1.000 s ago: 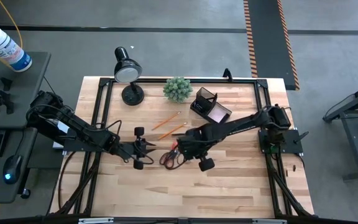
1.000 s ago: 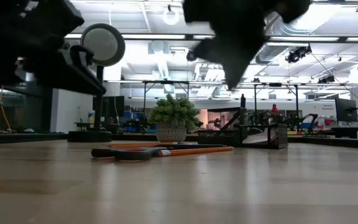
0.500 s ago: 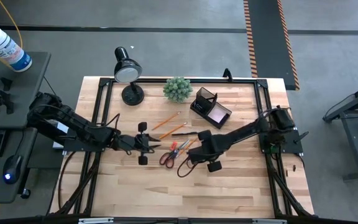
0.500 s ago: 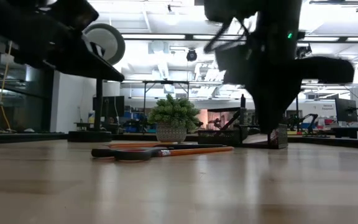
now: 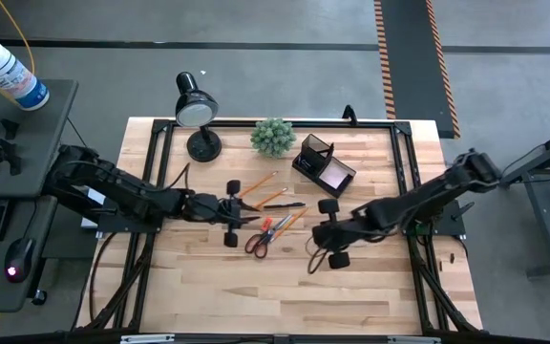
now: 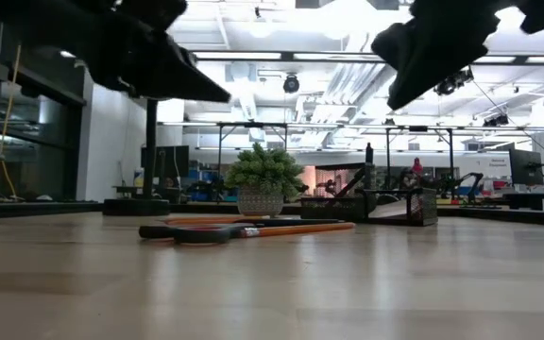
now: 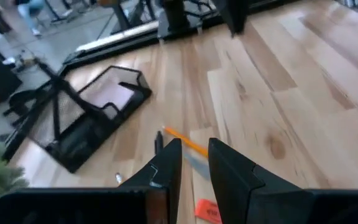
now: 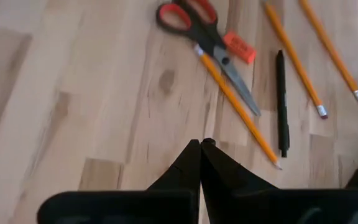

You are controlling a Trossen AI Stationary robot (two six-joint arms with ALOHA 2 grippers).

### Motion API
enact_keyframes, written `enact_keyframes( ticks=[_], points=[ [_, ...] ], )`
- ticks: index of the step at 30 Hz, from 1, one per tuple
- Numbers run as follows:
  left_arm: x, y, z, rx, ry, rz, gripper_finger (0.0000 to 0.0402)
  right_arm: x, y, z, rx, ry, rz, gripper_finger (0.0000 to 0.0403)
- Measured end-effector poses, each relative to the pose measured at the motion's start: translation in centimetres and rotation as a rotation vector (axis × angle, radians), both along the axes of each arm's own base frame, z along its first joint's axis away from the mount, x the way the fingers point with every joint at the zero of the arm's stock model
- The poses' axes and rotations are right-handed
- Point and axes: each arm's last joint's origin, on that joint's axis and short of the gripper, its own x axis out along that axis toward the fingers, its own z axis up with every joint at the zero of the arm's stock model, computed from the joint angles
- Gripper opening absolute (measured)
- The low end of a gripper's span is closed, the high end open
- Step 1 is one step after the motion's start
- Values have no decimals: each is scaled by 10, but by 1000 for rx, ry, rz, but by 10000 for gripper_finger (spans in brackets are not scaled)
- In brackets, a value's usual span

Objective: Pick and place office supplies into organizer
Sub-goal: Put the black ballpen into the black desk organizer

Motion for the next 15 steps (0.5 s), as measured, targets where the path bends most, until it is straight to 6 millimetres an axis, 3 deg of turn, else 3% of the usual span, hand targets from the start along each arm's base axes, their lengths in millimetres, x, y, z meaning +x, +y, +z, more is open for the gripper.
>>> enact_keyframes(
  ticks=[6, 15],
  points=[
    [26, 13, -9, 50, 119, -13, 67, -19, -4, -7, 52, -139, -27, 0],
    [71, 37, -28, 112, 249, -88, 74, -25, -6, -21, 67, -174, -13, 0]
  ],
)
